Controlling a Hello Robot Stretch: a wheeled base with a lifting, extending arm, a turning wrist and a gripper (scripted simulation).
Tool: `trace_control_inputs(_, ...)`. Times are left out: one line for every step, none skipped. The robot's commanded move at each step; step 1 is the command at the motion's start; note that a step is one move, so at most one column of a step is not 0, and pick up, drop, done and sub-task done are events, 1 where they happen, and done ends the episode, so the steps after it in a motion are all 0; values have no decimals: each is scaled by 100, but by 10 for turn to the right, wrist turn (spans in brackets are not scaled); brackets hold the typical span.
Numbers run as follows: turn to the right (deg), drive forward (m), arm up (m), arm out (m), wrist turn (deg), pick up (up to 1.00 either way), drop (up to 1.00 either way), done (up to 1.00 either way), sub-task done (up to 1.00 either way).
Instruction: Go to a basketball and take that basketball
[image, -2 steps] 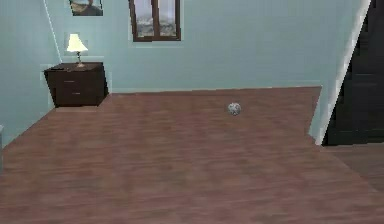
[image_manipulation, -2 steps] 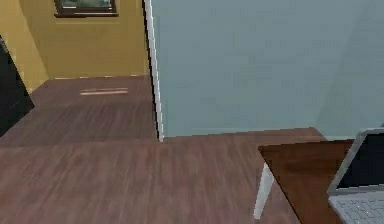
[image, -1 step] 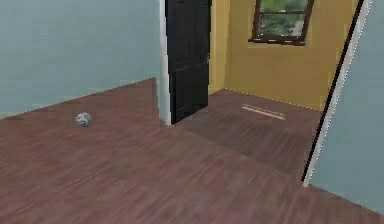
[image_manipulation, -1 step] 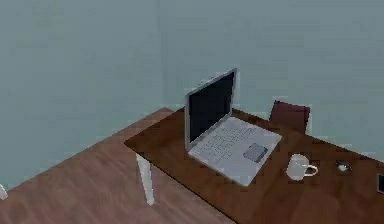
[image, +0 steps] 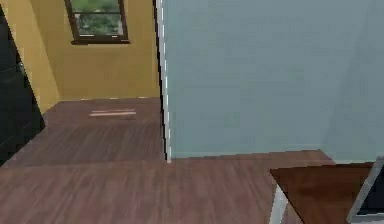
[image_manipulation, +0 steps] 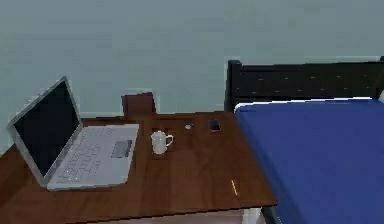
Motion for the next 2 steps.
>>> trace_control_inputs(450,0,0,0,0,0,0,0,0)
trace_control_inputs(330,0,0,0,0,0,0,0,0)
